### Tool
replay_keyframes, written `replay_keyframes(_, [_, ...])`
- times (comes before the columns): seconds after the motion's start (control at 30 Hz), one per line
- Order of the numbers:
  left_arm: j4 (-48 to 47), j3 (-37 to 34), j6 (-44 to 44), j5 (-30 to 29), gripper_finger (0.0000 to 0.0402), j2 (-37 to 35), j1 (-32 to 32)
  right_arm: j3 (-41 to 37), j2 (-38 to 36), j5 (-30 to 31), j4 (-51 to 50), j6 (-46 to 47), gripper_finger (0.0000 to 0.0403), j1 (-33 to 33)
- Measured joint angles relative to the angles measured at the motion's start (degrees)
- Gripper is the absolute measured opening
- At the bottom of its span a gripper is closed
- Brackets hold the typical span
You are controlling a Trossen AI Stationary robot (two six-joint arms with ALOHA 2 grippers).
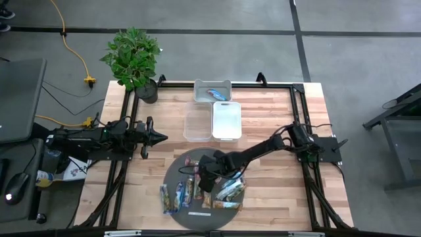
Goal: Pick and place Granola Bars by type
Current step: Put the red granola bar into the gray bin
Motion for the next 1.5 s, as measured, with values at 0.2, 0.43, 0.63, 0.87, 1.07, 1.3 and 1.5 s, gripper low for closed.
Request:
replay_keyframes(0.2, [0.02, 0.02, 0.00, 0.00, 0.0000, 0.00, 0.00, -0.04, 0.00, -3.31, 1.50, 0.11, 0.0071, -0.92])
replay_keyframes(0.43, [0.02, 0.01, 0.00, 0.00, 0.0000, 0.00, 0.00, -0.15, -0.31, -6.97, 3.35, -0.13, 0.0056, -2.29])
replay_keyframes(0.63, [0.02, 0.01, 0.00, 0.00, 0.0000, 0.00, 0.00, -0.17, -1.61, -9.22, 4.70, -1.20, 0.0055, -3.73])
replay_keyframes(0.87, [-0.07, 0.02, -0.01, -0.01, 0.0000, 0.00, 0.01, -0.13, -4.60, -13.07, 7.41, -3.71, 0.0055, -5.39])
replay_keyframes(1.07, [-0.11, 0.00, 0.00, -0.02, 0.0000, 0.00, 0.00, -0.13, -8.32, -20.08, 12.53, -5.94, 0.0055, -6.77])
replay_keyframes(1.3, [-0.15, 0.01, -0.01, -0.02, 0.0000, 0.00, 0.00, -0.09, -12.22, -27.71, 20.05, -6.79, 0.0055, -7.93])
replay_keyframes(1.5, [-0.15, 0.02, 0.00, -0.02, 0.0000, 0.00, 0.00, -0.07, -14.29, -27.89, 27.09, -7.89, 0.0055, -8.63])
